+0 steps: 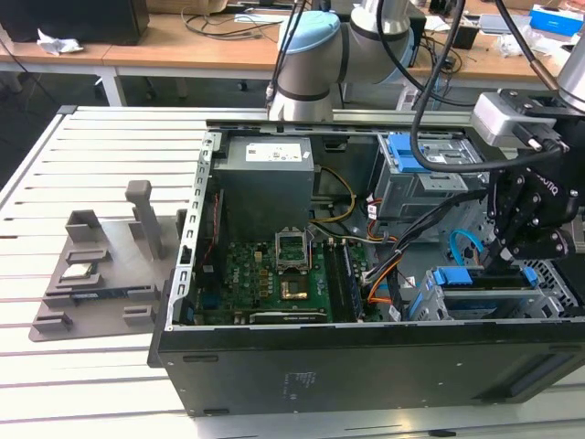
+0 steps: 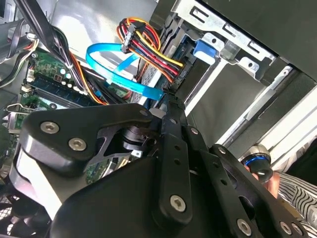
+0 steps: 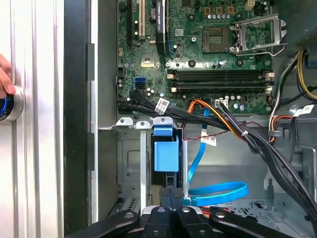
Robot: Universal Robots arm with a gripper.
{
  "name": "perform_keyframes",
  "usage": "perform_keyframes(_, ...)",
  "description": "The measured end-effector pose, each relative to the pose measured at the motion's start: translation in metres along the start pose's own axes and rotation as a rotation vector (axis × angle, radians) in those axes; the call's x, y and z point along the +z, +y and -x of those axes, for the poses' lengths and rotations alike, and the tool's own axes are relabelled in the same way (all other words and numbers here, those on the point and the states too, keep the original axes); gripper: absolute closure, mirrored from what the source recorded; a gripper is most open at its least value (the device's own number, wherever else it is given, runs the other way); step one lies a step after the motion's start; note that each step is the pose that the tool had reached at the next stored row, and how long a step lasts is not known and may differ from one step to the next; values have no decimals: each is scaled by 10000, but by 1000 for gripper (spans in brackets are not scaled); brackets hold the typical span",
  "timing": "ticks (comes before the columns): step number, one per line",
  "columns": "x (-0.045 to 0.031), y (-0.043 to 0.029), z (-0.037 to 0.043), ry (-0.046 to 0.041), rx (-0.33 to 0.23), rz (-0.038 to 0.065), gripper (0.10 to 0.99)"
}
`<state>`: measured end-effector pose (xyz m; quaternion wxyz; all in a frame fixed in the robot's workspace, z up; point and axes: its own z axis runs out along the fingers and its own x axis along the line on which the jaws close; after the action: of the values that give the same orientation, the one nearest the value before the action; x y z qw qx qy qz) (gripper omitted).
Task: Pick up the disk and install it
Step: 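Insert the second disk wire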
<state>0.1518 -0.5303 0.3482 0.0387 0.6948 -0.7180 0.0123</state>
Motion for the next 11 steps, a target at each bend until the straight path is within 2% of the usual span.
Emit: perform_keyframes(11, 54, -3, 12, -1, 118, 8, 973)
